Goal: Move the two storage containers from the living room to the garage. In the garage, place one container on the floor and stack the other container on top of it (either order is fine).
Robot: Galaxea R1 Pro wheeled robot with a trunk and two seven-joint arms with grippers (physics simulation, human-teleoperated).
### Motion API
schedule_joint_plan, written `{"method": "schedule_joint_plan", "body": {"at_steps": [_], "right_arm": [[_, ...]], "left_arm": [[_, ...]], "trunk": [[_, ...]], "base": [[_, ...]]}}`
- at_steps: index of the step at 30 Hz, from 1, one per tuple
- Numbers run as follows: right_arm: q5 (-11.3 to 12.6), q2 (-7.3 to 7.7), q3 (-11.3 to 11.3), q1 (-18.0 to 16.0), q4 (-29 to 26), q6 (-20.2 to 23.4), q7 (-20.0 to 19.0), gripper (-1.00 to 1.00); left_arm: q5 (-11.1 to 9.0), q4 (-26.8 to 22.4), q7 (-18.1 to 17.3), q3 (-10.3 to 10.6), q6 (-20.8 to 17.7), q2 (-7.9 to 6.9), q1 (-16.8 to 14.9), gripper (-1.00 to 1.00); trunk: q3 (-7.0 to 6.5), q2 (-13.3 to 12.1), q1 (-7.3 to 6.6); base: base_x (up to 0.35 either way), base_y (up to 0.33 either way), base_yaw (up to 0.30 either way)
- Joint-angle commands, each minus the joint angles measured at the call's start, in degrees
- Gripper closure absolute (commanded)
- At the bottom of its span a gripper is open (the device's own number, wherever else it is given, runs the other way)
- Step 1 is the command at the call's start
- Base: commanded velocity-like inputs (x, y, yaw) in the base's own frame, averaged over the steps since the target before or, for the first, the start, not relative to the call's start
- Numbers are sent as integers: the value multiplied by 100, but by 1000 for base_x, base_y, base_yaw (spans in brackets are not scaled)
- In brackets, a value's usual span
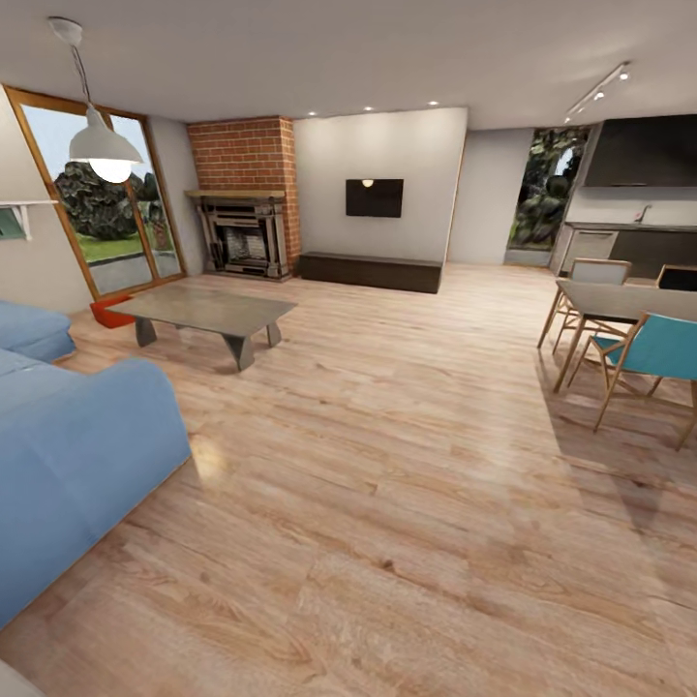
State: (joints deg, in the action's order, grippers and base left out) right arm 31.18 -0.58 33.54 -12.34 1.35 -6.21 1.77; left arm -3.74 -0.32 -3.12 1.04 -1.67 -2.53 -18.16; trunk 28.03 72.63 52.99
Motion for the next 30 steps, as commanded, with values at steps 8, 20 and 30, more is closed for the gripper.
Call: {"method": "schedule_joint_plan", "body": {"at_steps": [8,20,30], "right_arm": [[46,-3,56,-5,14,-29,8,-100],[46,-2,48,-6,14,-38,9,-100],[52,-13,48,-5,14,-30,9,-100]], "left_arm": [[-40,-3,-22,13,-18,-2,-3,-100],[-40,-3,-22,12,-18,-2,-3,-100],[-38,-7,-22,13,-18,-2,-3,-100]], "trunk": [[5,2,3],[5,2,3],[5,2,3]], "base": [[321,0,0],[321,0,0],[321,0,-156]]}}
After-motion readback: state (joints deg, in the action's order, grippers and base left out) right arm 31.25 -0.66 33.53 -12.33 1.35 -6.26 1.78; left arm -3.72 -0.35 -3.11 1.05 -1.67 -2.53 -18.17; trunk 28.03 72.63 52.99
